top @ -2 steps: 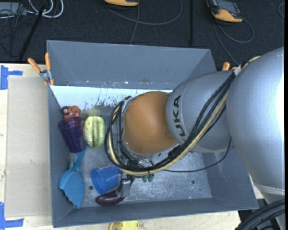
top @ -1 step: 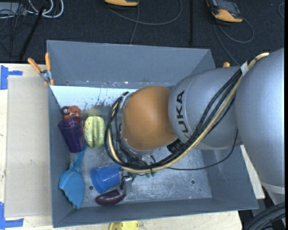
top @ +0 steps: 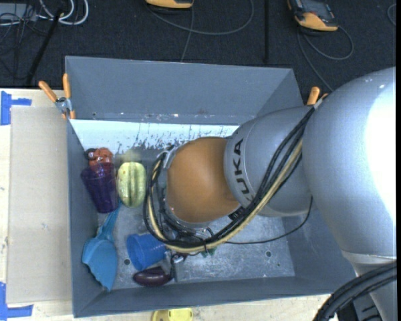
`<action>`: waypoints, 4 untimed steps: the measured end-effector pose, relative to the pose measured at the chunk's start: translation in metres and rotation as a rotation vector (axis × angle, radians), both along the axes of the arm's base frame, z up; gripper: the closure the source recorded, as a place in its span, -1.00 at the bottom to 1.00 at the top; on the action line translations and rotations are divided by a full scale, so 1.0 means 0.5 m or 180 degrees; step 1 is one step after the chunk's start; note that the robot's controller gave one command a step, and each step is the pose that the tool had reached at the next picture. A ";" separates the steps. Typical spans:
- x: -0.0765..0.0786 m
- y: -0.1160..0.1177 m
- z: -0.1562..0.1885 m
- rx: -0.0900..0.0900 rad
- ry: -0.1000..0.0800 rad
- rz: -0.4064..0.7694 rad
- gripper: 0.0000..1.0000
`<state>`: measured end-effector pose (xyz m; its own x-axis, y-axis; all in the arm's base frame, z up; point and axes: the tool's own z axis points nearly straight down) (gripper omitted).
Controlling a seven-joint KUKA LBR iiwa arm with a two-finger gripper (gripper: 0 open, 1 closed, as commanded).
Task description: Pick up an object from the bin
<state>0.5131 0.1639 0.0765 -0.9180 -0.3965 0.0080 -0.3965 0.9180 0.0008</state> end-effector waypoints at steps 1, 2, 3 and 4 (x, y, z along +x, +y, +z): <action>0.010 0.000 -0.038 0.0013 -0.0045 0.0181 1.00; 0.010 0.000 -0.037 0.0016 -0.0051 0.0204 1.00; 0.009 -0.001 -0.028 0.0014 -0.0048 0.0208 1.00; 0.011 -0.001 0.001 0.0021 -0.0069 0.0199 1.00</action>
Offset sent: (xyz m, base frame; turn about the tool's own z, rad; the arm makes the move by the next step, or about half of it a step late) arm 0.0000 0.0000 0.0000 0.0000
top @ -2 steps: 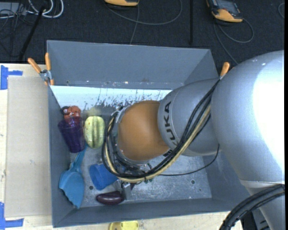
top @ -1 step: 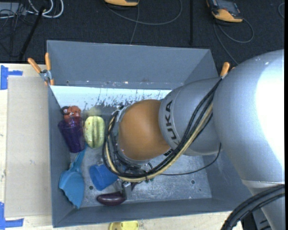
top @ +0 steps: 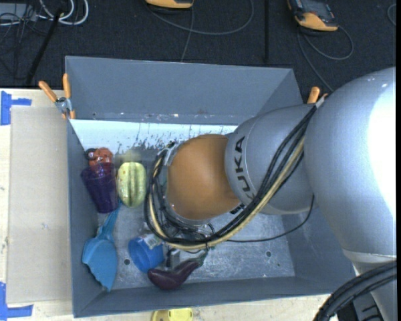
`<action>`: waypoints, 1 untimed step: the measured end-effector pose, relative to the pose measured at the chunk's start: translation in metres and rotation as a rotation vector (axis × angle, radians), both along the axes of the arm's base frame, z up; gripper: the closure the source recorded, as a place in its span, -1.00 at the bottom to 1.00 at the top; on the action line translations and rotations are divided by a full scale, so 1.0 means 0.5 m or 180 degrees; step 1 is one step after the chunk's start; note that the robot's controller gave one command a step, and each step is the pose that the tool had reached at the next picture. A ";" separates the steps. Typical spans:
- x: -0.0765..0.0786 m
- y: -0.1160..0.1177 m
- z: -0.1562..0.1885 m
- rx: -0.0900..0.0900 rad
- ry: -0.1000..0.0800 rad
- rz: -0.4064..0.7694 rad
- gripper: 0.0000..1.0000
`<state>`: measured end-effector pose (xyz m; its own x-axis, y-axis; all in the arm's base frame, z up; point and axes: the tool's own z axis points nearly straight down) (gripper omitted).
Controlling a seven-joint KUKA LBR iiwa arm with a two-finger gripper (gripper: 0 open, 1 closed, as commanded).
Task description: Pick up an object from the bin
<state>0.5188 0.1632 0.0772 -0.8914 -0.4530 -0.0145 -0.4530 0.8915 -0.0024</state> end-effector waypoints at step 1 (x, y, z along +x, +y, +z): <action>-0.002 0.000 0.014 -0.0007 0.0022 -0.0002 1.00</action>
Offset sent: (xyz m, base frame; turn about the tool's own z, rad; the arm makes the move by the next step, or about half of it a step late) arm -0.0001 -0.0001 0.1095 0.0000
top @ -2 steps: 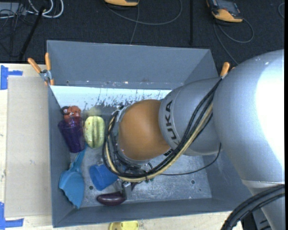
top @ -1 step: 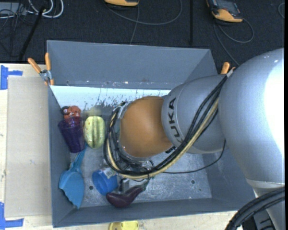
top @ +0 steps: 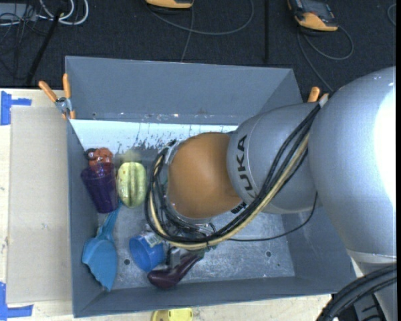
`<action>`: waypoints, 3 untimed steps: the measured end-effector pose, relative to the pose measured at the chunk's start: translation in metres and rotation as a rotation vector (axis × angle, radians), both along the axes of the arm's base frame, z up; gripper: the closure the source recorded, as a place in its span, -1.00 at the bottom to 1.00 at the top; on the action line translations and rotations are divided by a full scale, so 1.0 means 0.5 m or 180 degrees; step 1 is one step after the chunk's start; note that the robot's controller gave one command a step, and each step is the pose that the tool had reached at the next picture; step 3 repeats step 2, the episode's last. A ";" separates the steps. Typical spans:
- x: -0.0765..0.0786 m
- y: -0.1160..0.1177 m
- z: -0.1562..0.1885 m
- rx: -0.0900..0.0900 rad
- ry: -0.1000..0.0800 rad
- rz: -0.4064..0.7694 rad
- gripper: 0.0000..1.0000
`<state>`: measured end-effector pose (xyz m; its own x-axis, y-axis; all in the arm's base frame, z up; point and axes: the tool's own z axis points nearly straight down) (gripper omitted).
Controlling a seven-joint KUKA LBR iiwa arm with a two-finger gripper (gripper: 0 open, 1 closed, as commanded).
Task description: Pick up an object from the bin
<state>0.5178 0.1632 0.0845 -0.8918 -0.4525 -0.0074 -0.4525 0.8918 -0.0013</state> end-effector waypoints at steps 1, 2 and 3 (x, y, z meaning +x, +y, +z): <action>-0.006 -0.001 0.021 -0.0010 0.0038 -0.0002 1.00; -0.007 -0.001 0.065 -0.0011 0.0044 -0.0002 1.00; -0.007 -0.001 0.065 -0.0011 0.0044 -0.0002 1.00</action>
Offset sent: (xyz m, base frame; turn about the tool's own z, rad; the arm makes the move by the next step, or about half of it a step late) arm -0.0001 -0.0003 0.0032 0.0000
